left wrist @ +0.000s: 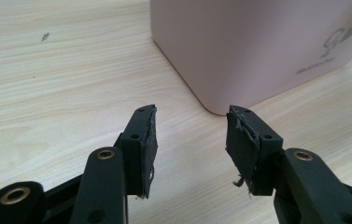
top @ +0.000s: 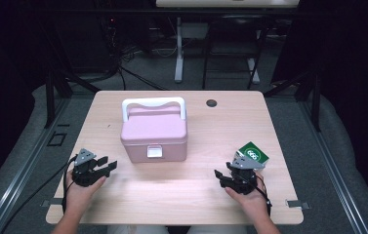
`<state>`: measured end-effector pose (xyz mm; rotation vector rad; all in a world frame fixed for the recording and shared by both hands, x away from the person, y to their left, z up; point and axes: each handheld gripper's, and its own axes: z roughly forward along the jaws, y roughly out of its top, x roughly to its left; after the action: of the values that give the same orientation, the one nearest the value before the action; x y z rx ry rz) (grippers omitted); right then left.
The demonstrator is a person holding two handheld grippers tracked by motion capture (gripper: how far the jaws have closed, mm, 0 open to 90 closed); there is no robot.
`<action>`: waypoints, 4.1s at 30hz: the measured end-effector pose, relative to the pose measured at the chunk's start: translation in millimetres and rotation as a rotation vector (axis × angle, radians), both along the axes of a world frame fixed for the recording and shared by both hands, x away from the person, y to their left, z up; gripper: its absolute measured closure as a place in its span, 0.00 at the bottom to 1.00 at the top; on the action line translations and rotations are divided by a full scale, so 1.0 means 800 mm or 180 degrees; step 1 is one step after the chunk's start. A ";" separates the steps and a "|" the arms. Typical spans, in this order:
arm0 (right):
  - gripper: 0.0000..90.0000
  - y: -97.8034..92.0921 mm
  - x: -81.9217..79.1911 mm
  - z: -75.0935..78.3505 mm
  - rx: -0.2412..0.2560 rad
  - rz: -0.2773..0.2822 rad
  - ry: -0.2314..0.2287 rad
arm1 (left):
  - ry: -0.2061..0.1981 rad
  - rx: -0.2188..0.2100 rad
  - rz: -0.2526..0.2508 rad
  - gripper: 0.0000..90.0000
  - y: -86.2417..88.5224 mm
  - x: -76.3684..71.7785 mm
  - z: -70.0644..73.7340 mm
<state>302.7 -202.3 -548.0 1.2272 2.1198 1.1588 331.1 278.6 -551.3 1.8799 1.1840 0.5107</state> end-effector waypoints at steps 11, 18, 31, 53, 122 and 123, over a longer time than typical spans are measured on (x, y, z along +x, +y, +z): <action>0.56 -0.002 0.003 -0.002 0.0013 -0.0051 0.0050 | 0.0065 0.0024 -0.0102 0.59 -0.005 0.003 -0.003; 0.56 -0.007 0.003 0.000 0.0095 -0.0078 0.0038 | 0.0070 -0.0095 -0.0099 0.61 -0.003 0.001 -0.002; 0.55 -0.007 0.007 0.007 0.0037 -0.0023 0.0026 | 0.0099 -0.0103 0.0003 0.63 0.001 0.010 0.010; 0.66 0.039 0.085 0.039 0.0318 -0.0063 0.0045 | -0.0031 -0.0296 0.0146 0.65 -0.001 0.057 0.044; 1.00 0.097 0.075 0.017 0.0224 -0.0073 -0.0032 | 0.0030 -0.0067 -0.0172 1.00 -0.061 0.029 0.038; 1.00 0.096 0.071 0.018 0.0193 -0.0069 -0.0031 | 0.0032 -0.0041 -0.0180 1.00 -0.063 0.026 0.038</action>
<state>359.9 -125.8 -533.9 1.2655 2.0732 1.2255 352.2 228.3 -520.6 1.9012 1.1348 0.4622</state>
